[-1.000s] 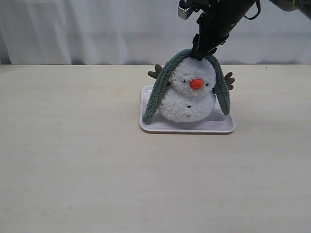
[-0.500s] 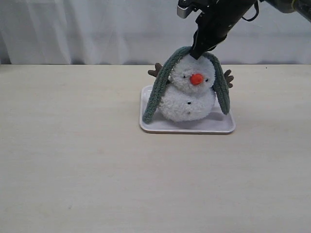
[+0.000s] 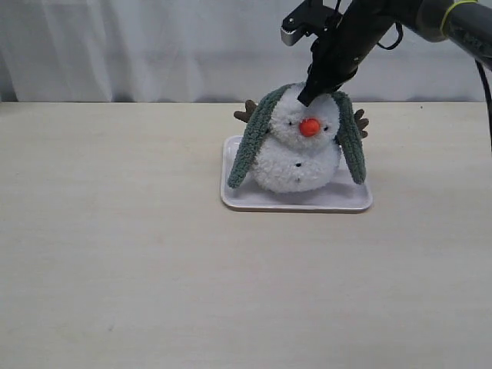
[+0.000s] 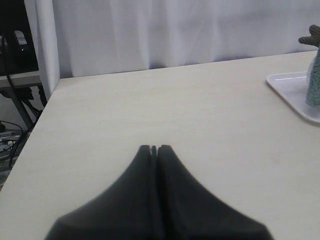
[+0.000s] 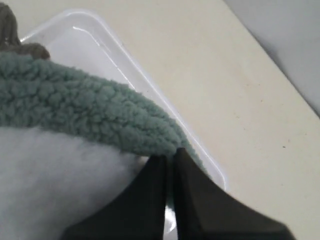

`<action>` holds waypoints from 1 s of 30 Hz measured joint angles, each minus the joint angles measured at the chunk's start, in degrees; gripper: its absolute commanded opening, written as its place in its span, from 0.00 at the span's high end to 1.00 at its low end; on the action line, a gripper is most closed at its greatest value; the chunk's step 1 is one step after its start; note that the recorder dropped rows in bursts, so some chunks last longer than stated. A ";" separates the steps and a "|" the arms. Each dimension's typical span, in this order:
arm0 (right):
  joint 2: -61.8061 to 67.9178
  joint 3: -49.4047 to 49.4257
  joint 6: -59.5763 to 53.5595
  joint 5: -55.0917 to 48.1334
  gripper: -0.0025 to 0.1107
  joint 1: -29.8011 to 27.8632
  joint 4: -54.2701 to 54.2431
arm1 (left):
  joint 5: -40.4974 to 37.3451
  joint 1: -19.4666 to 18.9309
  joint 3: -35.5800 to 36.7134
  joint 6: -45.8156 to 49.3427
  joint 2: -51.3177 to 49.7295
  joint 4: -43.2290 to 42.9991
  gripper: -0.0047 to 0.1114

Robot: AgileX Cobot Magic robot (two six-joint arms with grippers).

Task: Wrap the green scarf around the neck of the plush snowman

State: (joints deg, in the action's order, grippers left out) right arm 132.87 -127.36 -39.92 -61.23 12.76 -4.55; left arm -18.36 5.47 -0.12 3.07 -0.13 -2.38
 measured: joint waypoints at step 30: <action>-5.15 0.00 6.64 -8.09 0.56 0.00 -0.79 | 0.00 0.00 0.00 0.00 0.00 0.00 0.96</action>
State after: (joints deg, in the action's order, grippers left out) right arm 127.72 -127.36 -33.28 -69.31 12.76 -5.34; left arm -18.36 5.47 -0.12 3.07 -0.13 -2.38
